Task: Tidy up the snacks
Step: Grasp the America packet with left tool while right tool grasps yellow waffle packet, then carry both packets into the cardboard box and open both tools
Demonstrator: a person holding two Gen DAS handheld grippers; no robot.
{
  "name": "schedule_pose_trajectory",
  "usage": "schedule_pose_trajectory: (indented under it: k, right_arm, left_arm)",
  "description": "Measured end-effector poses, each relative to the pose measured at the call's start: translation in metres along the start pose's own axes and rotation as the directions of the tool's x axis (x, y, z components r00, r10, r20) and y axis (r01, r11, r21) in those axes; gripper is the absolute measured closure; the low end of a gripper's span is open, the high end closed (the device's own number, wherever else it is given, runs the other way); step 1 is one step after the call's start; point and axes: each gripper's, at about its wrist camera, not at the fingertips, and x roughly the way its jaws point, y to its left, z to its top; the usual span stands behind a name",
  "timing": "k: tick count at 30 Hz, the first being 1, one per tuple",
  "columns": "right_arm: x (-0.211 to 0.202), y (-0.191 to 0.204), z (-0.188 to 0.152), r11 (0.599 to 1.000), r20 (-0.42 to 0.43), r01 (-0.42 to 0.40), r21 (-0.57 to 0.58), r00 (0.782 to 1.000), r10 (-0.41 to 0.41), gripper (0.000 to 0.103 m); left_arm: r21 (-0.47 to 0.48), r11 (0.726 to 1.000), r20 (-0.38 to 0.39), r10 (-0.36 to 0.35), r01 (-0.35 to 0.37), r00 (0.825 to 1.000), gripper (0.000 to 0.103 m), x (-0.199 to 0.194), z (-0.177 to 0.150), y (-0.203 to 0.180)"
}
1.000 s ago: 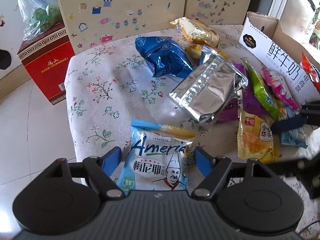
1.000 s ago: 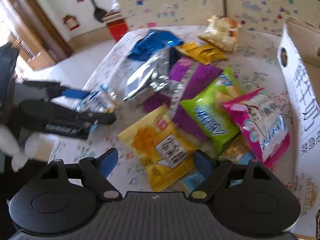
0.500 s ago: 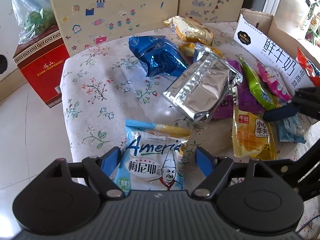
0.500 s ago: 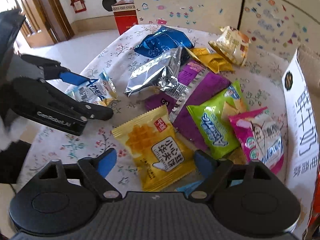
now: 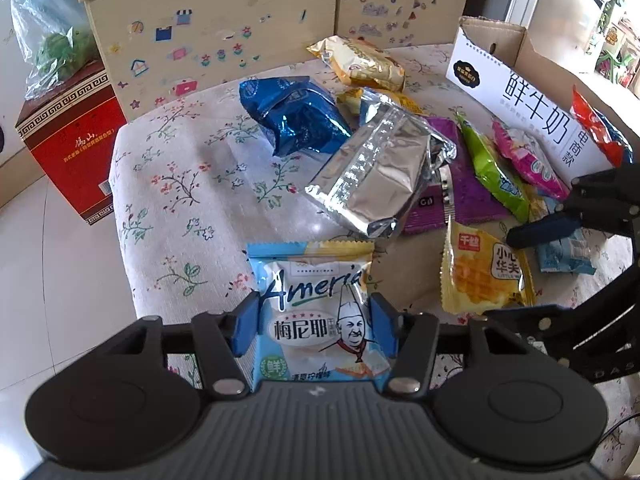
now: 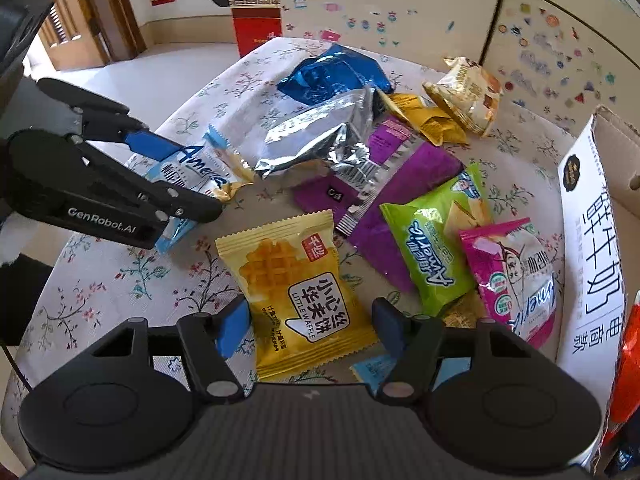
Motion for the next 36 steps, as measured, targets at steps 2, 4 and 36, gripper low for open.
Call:
schedule_pose_trajectory:
  k: [2,4,36]
  right_arm:
    - [0.002,0.000,0.001,1.000,0.012,-0.002,0.007,1.000,0.002,0.024]
    - [0.005,0.003,0.002,1.000,0.015,0.013,-0.007,1.000,-0.012,0.022]
    - [-0.041,-0.015,0.009,0.987,0.149,-0.008,0.163,0.989,-0.017,0.047]
  left_arm:
    - [0.019,1.000,0.002,0.007,-0.007,1.000,0.045,0.000,0.000,-0.002]
    - [0.030,0.999,0.005,0.013,-0.013,1.000,0.045,0.000,-0.001,-0.004]
    - [-0.057,0.998,0.134,-0.008,0.015,0.991,0.050,-0.046,0.013,-0.018]
